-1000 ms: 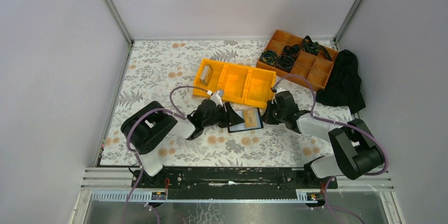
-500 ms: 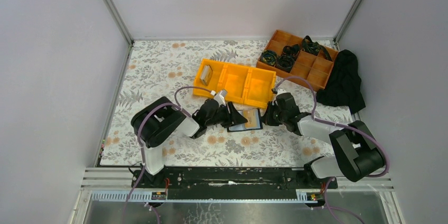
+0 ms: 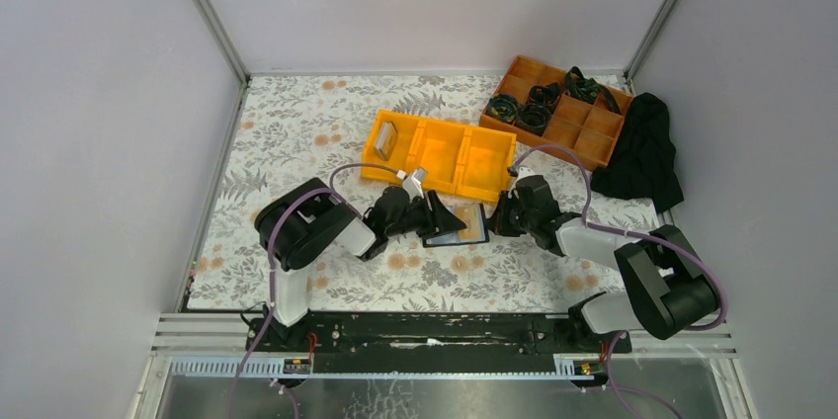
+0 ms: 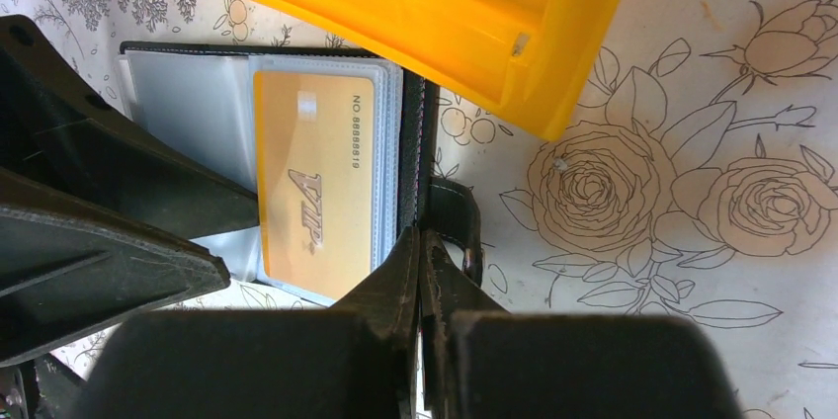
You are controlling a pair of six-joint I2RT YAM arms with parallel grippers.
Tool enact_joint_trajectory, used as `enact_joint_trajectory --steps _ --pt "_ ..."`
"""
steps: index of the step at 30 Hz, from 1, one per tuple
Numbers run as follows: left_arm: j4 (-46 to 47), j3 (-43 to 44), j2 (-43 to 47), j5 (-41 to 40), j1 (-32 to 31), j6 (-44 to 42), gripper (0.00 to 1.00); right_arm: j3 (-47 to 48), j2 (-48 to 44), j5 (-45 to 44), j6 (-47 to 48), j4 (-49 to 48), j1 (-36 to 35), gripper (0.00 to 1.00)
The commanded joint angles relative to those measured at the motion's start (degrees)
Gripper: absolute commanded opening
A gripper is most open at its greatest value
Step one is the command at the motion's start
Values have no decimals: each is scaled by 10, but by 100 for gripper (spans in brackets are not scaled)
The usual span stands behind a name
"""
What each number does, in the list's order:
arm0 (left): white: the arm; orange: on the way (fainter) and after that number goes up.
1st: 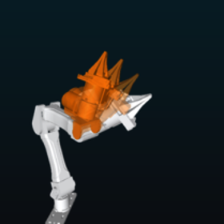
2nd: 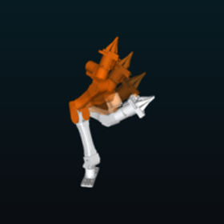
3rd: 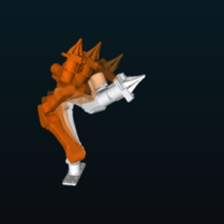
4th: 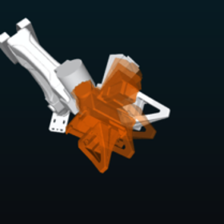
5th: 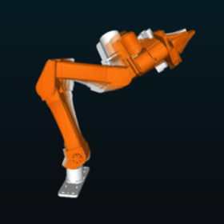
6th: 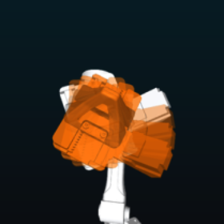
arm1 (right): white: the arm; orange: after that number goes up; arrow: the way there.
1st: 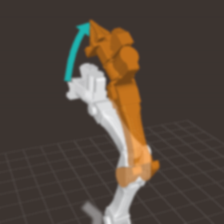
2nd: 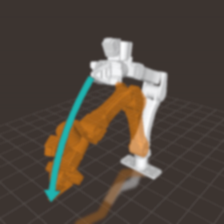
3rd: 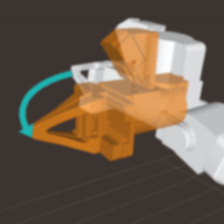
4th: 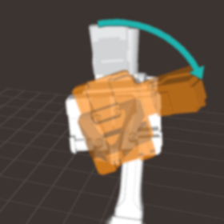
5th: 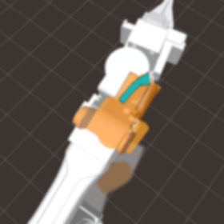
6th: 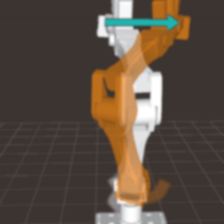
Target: Take the credit cards out of the card holder
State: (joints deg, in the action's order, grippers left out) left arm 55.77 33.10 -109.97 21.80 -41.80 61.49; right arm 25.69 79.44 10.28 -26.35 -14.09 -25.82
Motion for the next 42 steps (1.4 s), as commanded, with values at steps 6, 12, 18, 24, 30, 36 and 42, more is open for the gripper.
enact_joint_trajectory --steps 6,12,18,24,30,36,42 --pt "123 -1 -40 37 -3 50 48 -6 24 24 -6 -12 -12 0" --pt "164 0 -42 53 -4 68 47 -4 34 26 -6 -18 -12 0" --pt "210 5 -70 70 -2 97 47 -4 40 27 -5 -20 -12 0" --pt "184 9 -68 58 -2 77 46 -3 42 31 -5 -22 -13 0" --pt "156 15 -61 48 -2 55 46 -5 38 38 -9 -24 -15 0" --pt "157 26 -74 52 -3 57 46 -8 46 52 -16 -39 -21 0" --pt "168 31 -85 56 -2 69 46 -4 56 61 -16 -46 -26 0"
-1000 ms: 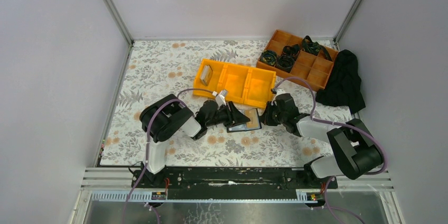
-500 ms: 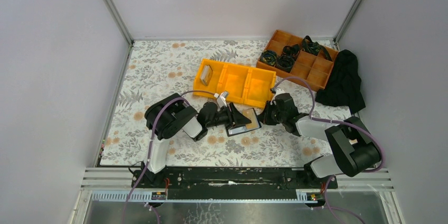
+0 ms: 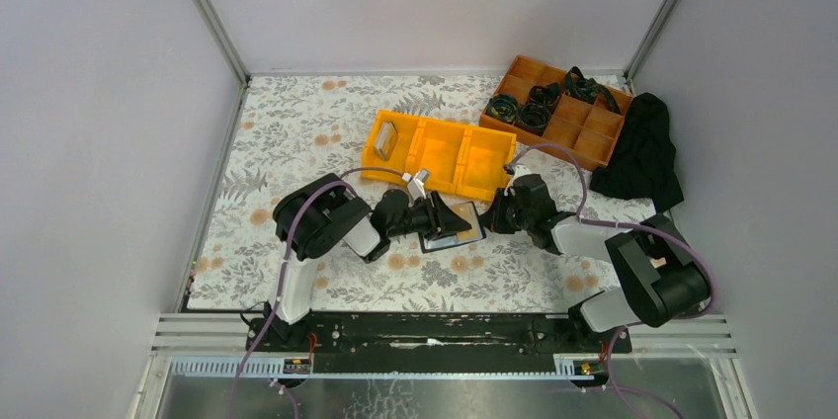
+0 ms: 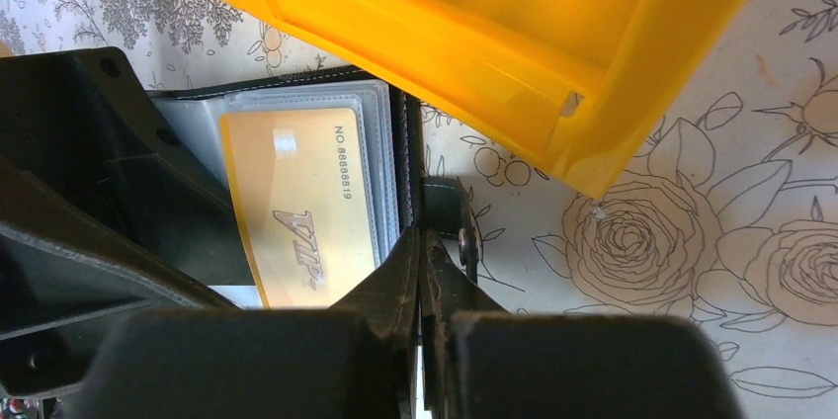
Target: Take the credit cards out of the card holder
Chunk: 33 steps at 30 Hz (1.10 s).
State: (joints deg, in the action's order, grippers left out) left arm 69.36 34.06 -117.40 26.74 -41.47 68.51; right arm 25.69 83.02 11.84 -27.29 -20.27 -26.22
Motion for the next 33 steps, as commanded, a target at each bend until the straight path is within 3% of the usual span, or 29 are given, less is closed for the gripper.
enact_joint_trajectory --steps 1,14,18,33 --pt "32 25 -11 7 -5 -1 46 -4 21 46 -7 15 -21 0" --pt "48 40 -32 16 -6 16 44 -6 33 50 -10 6 -22 0" --pt "37 26 -16 15 -2 8 40 -3 32 43 -13 13 -22 0" --pt "64 -21 -15 55 29 22 40 -13 35 57 -46 -11 -3 0"
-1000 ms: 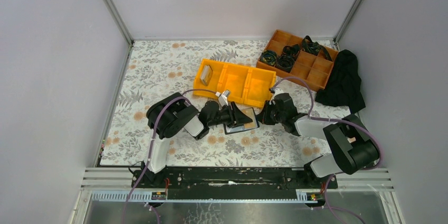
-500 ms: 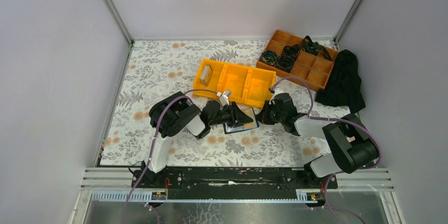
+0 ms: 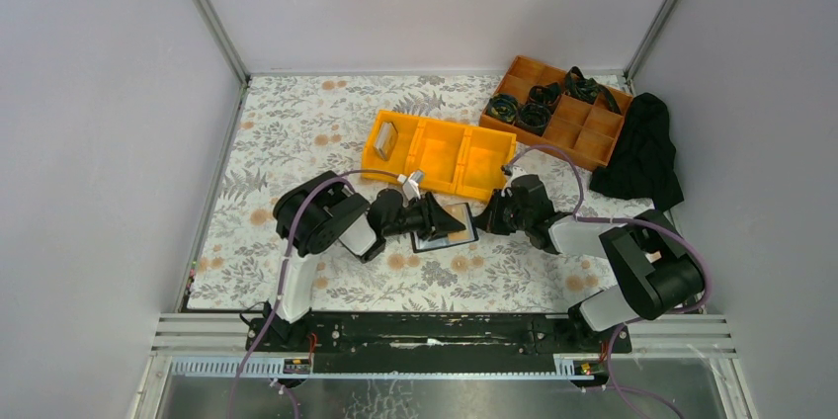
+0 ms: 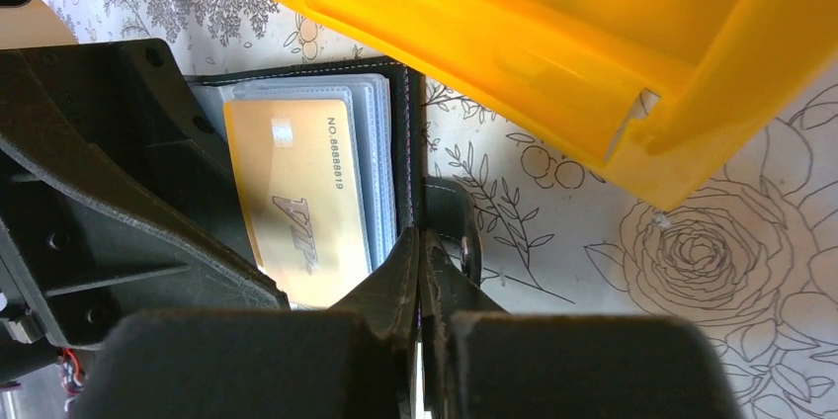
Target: Take the credit cards out of the card holder
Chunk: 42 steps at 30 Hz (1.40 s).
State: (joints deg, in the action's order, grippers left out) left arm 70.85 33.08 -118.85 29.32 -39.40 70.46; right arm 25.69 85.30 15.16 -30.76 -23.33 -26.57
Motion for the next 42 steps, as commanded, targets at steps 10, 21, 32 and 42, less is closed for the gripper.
enact_joint_trajectory --steps 10,21,32,42 --pt "62 -43 4 50 27 2 40 -21 3 28 -17 18 26 0" --pt "69 -77 14 65 45 0 40 -36 2 48 -27 -3 56 0" --pt "74 -109 23 80 66 -7 27 -50 19 96 -36 -42 93 0" --pt "73 -85 -9 92 66 -6 0 -18 -57 106 -13 18 54 0"
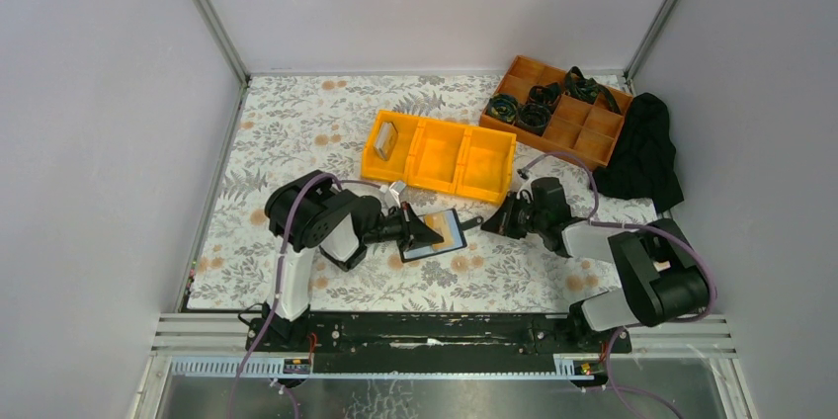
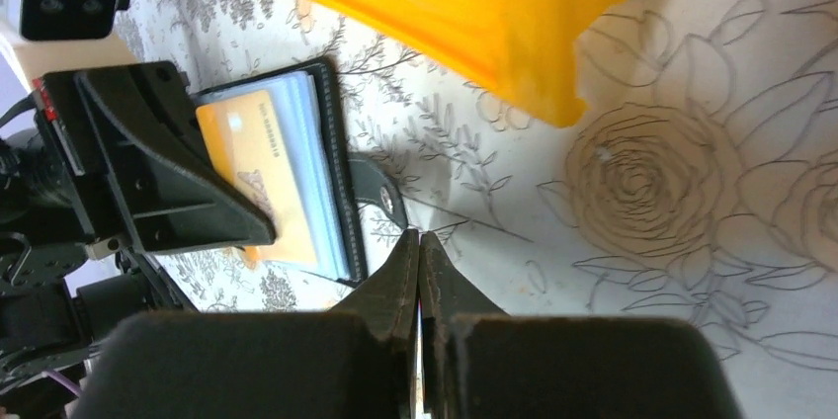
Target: Take the credit cards out of the card holder
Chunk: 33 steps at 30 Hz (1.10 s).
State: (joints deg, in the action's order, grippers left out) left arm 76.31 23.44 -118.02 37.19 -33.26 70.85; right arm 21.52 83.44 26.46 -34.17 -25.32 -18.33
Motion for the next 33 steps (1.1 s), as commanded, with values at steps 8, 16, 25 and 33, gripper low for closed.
enact_joint_trajectory --steps 8,16,25,33 --pt "0 20 -26 11 5 -19 0 56 -2 -13 -17 3 -106 0" --pt "11 15 -30 19 4 -14 0 86 86 -13 -19 -27 -110 0" --pt "35 -9 -29 33 13 -1 9 83 113 -32 -22 -23 -94 0" --pt "48 -26 -25 34 30 1 18 69 102 -45 -21 -22 -70 0"
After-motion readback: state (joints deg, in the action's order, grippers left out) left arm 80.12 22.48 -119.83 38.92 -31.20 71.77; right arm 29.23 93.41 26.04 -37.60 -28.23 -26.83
